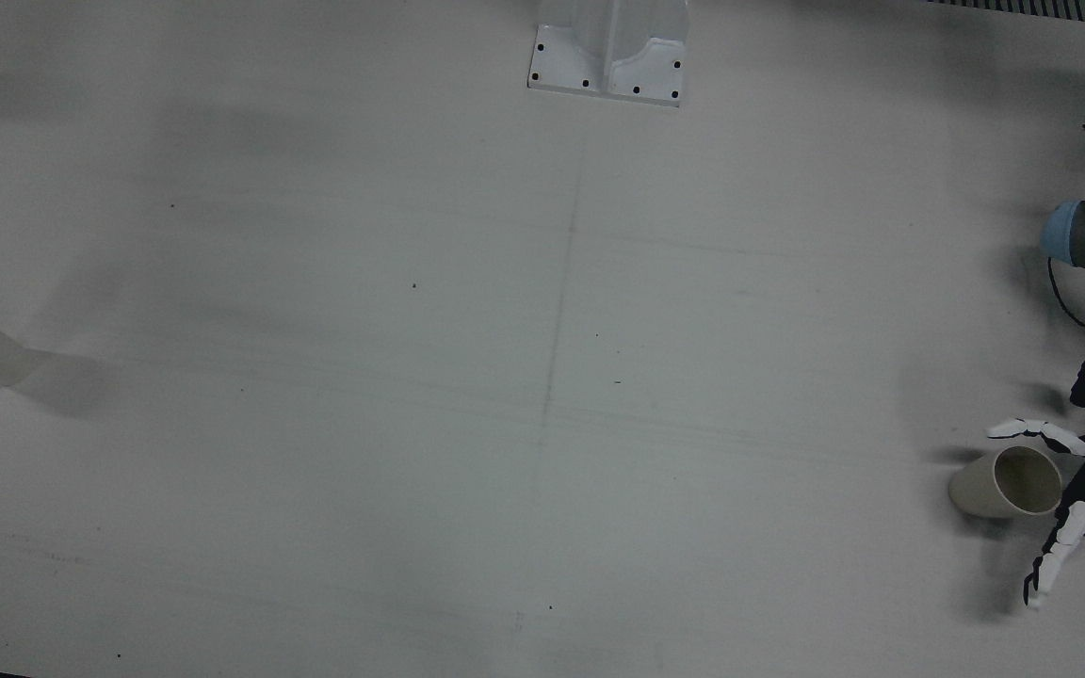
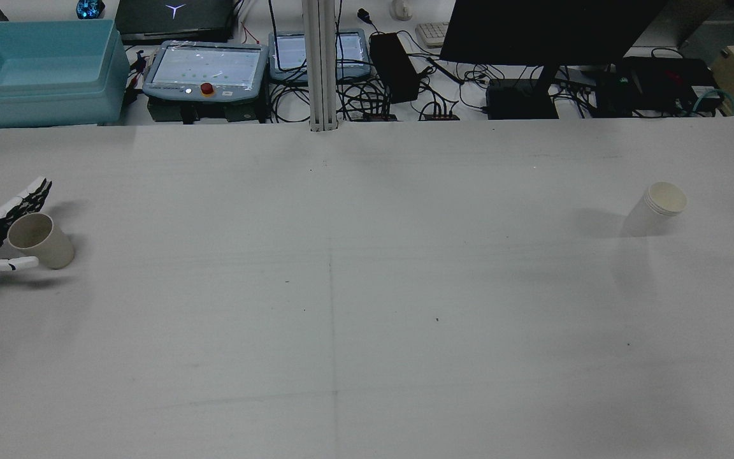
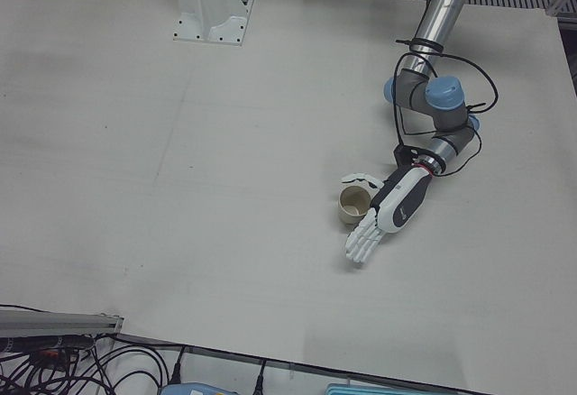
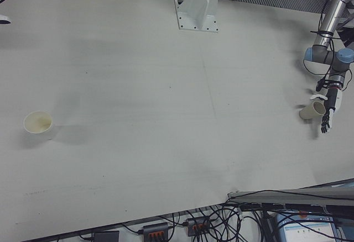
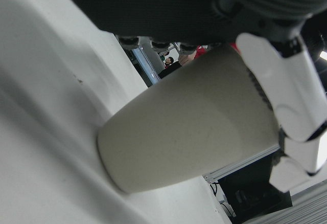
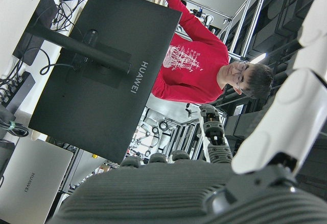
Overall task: Pour water
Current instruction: 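Reach the left hand to the white paper cup and close around it, then grasp the other white paper cup with the right hand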
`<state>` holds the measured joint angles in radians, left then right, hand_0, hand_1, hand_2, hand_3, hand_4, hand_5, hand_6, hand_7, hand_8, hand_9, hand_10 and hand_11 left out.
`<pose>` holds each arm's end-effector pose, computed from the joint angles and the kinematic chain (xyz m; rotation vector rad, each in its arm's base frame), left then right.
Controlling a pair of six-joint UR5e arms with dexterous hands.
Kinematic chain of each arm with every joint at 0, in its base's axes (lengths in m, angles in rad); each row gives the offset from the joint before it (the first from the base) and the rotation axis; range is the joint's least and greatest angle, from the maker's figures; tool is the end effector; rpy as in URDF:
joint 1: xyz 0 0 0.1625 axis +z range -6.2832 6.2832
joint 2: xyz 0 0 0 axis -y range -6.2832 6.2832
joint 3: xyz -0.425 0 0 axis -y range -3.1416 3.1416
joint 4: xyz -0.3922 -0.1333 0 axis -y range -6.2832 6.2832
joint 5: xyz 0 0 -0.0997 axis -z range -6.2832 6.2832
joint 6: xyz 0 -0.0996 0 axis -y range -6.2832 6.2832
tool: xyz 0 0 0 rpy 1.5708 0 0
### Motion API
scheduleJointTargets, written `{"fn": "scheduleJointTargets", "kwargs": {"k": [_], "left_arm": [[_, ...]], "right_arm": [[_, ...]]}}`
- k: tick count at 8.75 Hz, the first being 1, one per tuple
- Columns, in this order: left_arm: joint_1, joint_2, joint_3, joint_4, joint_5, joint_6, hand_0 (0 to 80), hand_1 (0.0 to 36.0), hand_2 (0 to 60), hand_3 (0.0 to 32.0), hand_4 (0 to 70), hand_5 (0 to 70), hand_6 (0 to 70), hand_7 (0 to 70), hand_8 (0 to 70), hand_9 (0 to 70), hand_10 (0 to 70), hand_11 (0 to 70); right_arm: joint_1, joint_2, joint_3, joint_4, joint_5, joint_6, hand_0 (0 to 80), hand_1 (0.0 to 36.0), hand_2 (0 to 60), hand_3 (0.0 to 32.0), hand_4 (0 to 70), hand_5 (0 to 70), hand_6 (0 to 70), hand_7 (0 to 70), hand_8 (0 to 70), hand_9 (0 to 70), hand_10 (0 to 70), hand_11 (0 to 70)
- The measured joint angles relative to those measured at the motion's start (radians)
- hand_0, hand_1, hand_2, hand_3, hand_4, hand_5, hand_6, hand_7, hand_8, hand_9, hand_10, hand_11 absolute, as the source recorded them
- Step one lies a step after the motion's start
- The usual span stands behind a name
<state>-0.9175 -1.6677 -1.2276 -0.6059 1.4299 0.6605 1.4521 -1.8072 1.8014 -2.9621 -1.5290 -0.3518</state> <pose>0.2167 -0.5254 0.7397 0.1142 2.1756 -1.2868 0.0882 -0.4213 0.6590 0.2967 -2.1995 1.8231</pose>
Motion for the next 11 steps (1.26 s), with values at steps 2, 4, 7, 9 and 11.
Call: {"fn": "scheduleJointTargets", "kwargs": {"k": [2,4,7,9,11], "left_arm": [[0.000,-0.029,0.016,0.025,-0.006,0.001,45.6,17.6,37.8,0.0,30.3,70.0,6.7,19.9,2.3,5.9,1.1,2.0],[0.000,-0.044,0.021,0.052,-0.009,0.005,46.2,31.4,60.0,0.0,37.3,70.0,8.8,23.1,5.1,9.5,2.4,4.6],[0.001,-0.046,0.009,0.060,-0.023,-0.006,41.3,34.9,60.0,0.0,38.5,70.0,8.7,23.8,4.1,8.2,2.7,4.9],[0.001,-0.047,-0.028,0.081,-0.027,-0.073,40.1,36.0,60.0,0.0,38.3,70.0,8.7,23.4,3.4,7.3,2.7,5.1],[0.001,-0.048,-0.093,0.141,-0.046,-0.157,38.8,36.0,60.0,0.0,38.5,70.0,8.9,23.5,3.4,7.2,2.7,5.1]], "right_arm": [[0.001,-0.001,0.005,0.000,-0.001,0.004,41.4,10.7,12.7,0.0,11.8,0.0,1.8,0.0,0.0,0.0,0.0,0.0],[0.002,-0.001,0.010,0.000,0.000,0.008,41.3,10.5,12.5,0.0,11.5,0.0,2.0,0.0,0.0,0.0,0.0,0.0],[0.008,-0.001,0.024,0.003,0.002,0.019,39.2,8.5,7.0,0.0,6.0,0.0,0.2,0.0,0.0,0.0,0.0,0.0],[-0.012,-0.001,-0.010,0.018,-0.008,-0.016,38.5,8.4,8.6,0.0,6.9,0.0,0.2,0.0,0.0,0.0,0.0,0.0],[-0.041,0.023,-0.197,0.131,-0.001,-0.092,39.5,9.1,11.0,0.0,11.8,0.0,1.7,0.0,0.0,0.0,0.0,0.0]]}}
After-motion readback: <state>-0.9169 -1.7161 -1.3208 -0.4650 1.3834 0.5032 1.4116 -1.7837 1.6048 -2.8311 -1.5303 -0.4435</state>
